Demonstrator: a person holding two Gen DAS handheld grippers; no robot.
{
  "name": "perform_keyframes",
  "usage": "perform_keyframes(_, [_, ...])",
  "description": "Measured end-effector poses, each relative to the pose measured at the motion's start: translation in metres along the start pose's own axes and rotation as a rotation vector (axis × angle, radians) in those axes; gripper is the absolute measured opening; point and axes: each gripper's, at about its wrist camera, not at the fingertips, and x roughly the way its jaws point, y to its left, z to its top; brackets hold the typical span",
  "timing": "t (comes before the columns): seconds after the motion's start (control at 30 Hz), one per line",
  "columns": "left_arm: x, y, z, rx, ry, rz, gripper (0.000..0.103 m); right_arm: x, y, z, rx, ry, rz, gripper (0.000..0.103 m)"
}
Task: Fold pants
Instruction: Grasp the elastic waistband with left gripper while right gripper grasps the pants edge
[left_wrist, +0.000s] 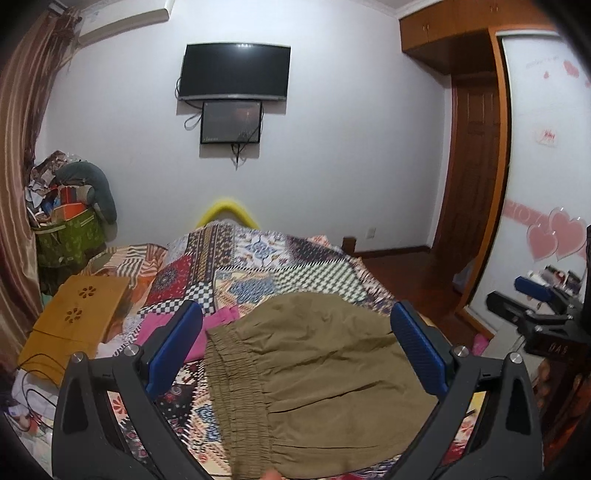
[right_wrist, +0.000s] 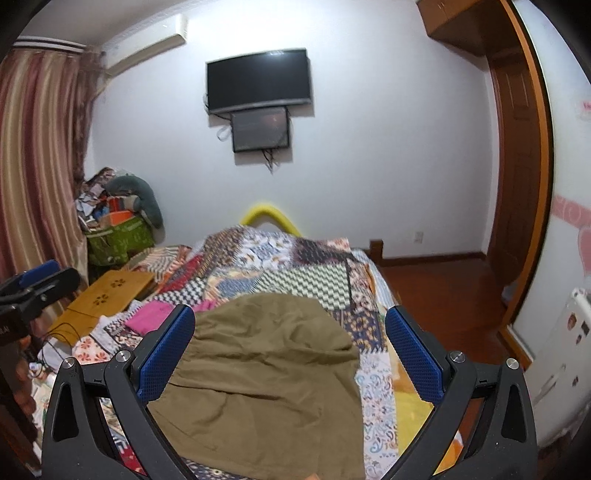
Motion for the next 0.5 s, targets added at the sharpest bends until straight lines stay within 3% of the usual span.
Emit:
perform_keyframes(0.27, [0.051, 0.025, -0.009, -0.016, 0.115, 0.002, 0.103, 0.037, -0.027, -0.013, -0.025, 0.098, -0.031, 0.103])
perform_keyframes(0.5, [0.108, 0.055, -0.024, -0.024, 0.208, 0.081, 0.103, 0.08, -0.047, -0.032, -0.021, 0.215, -0.057, 0.103])
